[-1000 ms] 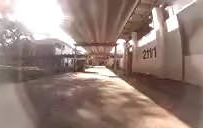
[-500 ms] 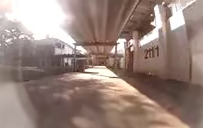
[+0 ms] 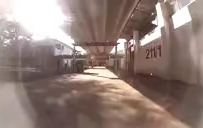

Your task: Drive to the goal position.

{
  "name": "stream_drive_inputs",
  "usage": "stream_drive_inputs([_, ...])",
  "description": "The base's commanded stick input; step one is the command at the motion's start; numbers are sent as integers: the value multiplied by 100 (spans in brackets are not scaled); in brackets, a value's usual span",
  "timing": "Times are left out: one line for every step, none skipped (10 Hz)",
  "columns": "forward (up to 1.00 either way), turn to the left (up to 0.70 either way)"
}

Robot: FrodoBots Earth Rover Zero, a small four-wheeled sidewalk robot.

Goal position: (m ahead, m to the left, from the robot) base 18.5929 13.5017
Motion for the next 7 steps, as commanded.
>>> stream_drive_inputs([50,0])
stream_drive_inputs([50,0])
stream_drive_inputs([50,0])
stream_drive_inputs([50,0])
stream_drive_inputs([50,0])
stream_drive_inputs([50,0])
stream_drive_inputs([50,0])
